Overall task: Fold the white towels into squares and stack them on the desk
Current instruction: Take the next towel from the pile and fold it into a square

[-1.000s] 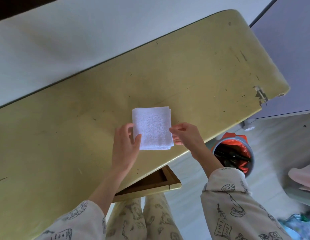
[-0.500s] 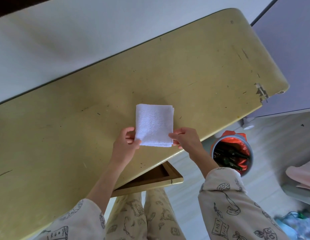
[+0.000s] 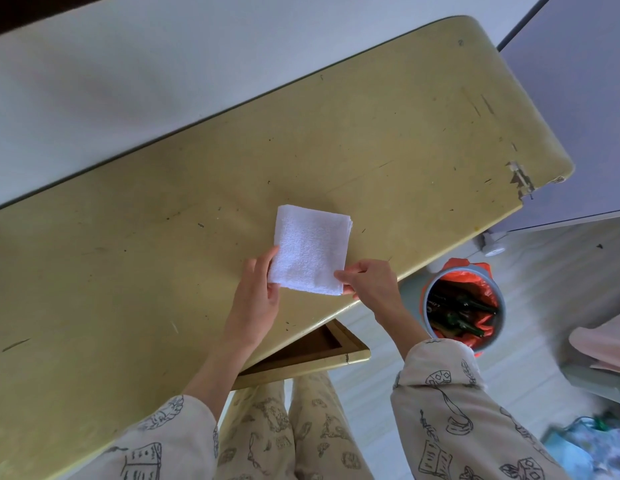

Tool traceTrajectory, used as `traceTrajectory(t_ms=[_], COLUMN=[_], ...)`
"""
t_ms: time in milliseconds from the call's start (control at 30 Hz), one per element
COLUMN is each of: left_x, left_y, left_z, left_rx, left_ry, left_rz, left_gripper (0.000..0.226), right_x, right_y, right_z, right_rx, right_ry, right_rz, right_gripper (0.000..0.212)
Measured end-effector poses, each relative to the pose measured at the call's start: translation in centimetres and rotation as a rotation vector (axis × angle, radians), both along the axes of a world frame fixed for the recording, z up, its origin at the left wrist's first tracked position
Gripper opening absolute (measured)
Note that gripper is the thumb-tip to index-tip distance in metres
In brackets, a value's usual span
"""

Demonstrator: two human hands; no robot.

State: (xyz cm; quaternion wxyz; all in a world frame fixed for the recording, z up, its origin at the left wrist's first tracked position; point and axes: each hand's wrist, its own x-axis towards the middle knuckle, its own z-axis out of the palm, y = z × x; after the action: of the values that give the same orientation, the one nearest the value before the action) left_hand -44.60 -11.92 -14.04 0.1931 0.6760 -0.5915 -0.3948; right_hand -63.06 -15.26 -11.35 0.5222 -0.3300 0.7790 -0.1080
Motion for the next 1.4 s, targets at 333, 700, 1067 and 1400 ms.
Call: traceTrajectory(t_ms=[333, 700, 1067, 1400], left_x=[1.0, 1.9, 3.0, 1.0], left_y=[0.5, -0.1, -0.4, -4.9], left_z=[-0.7, -1.5, 0.2, -1.1], left_rx=[-0.138, -0.128, 0.219, -0.422], left_ry=[-0.122, -0.086, 0.257, -0.413], left_rz=[0.018, 0.025, 0.276, -0.393], left_gripper=[0.021, 0.015, 0.023, 0.043], right_x=[0.8, 1.8, 2.9, 5.7], right_y=[0.2, 0.7, 1.5, 1.2], right_z=[-0.4, -0.1, -0.3, -3.6], right_rx=[0.000, -0.004, -0.067, -0.536], right_ry=[0.071, 0.095, 0.179, 0.669], right_rz=[0.028, 0.083, 0.050, 0.616], right_gripper=[0.012, 0.027, 0.045, 0.054])
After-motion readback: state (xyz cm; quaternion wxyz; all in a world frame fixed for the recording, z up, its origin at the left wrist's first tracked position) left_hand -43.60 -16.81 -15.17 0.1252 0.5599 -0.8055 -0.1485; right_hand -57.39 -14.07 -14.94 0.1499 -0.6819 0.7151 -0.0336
